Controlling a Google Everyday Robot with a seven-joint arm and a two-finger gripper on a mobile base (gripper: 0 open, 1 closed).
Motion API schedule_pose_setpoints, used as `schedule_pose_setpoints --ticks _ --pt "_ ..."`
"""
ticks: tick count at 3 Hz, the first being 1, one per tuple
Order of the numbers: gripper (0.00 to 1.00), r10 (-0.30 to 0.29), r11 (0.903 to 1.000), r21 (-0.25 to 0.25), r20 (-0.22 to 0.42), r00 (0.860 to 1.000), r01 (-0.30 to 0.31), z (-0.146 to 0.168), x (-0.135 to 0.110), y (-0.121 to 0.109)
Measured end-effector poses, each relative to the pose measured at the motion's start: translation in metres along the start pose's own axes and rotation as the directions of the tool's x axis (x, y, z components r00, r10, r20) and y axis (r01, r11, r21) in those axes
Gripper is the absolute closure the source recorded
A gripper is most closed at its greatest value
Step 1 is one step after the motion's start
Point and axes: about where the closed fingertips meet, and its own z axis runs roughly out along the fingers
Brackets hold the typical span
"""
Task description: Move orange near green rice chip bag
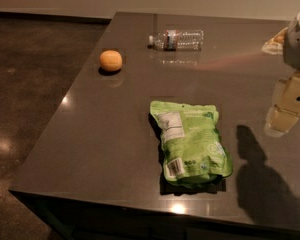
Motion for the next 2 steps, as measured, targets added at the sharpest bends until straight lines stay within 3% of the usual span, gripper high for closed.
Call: schedule_pose_setpoints --ticks 1,2 --pt "0.0 0.0 1.0 0.0 0.0 1.0 0.0 0.0 0.0 0.0" --pt "0.0 0.034 0.9988 -0.037 0.067 0.997 -0.032 0.006 -0.019 -0.01"
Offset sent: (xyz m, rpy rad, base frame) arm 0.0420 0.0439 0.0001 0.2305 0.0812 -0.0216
